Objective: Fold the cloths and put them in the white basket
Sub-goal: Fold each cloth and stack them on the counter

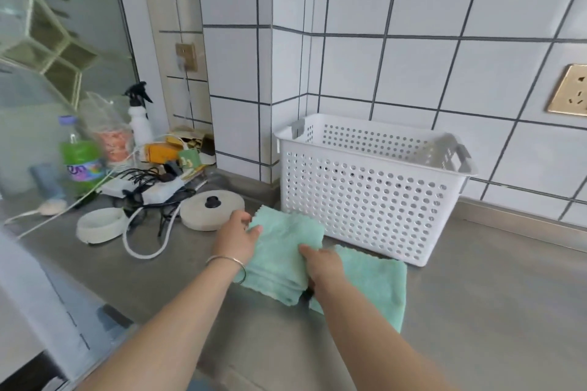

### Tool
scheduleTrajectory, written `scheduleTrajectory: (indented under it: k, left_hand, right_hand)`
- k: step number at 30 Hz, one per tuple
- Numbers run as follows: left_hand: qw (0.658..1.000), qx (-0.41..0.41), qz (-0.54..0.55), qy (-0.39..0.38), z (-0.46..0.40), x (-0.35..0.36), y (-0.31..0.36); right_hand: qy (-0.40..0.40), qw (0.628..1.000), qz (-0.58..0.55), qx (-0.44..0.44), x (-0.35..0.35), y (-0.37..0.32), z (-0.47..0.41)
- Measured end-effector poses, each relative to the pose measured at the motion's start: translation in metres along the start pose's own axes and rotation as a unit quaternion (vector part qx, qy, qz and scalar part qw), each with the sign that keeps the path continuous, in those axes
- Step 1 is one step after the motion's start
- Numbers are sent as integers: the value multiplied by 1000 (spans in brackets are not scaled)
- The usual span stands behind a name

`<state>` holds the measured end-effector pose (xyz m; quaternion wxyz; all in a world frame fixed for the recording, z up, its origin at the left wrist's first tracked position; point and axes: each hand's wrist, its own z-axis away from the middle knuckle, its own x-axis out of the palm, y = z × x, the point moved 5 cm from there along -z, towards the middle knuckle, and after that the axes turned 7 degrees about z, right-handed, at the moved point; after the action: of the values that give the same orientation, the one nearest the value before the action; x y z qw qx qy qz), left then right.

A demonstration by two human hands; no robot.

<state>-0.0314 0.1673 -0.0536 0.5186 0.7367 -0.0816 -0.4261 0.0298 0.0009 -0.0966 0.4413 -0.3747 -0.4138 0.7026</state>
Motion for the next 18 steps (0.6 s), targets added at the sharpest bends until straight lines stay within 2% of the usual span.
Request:
scheduleTrajectory:
  k: [6, 12, 18]
  left_hand:
    - [1000, -25, -6, 8, -7, 5, -27]
    - [999, -34, -5, -3, -9, 9, -34]
    - [998, -41, -43, -13, -8, 12, -36]
  right_hand:
    - [49, 986, 155, -20, 6, -6, -3]
    - [83, 980, 180, -6, 4, -6, 2]
    - [65, 968, 243, 23, 10, -6, 7]
